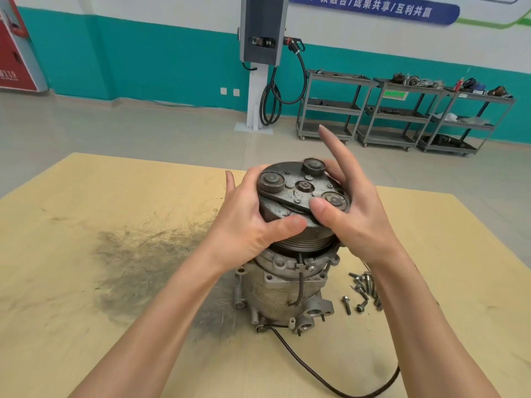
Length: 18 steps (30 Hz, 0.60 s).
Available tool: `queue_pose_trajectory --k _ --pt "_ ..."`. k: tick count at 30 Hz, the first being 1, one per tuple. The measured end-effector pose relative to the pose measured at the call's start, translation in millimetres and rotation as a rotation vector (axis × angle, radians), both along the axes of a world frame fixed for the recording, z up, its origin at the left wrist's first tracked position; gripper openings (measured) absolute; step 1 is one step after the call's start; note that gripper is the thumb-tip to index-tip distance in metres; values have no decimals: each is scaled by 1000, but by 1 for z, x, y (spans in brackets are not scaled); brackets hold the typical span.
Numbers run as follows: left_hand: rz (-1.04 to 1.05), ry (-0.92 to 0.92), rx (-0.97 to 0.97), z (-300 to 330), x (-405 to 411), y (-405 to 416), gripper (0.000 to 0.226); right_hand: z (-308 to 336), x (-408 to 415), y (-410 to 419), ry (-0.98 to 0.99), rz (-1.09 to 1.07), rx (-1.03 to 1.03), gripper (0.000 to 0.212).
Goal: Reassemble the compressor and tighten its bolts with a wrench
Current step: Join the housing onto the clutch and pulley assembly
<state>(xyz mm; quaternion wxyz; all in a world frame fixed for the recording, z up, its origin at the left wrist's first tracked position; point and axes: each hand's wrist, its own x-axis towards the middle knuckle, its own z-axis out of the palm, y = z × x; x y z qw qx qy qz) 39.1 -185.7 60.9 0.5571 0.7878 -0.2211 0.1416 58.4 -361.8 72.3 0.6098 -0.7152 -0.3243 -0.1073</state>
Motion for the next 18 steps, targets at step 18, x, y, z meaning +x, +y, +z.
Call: queue_pose_trajectory --k 18 --pt "-141 100 -32 -3 0 2 110 -20 -15 12 -9 -149 44 89"
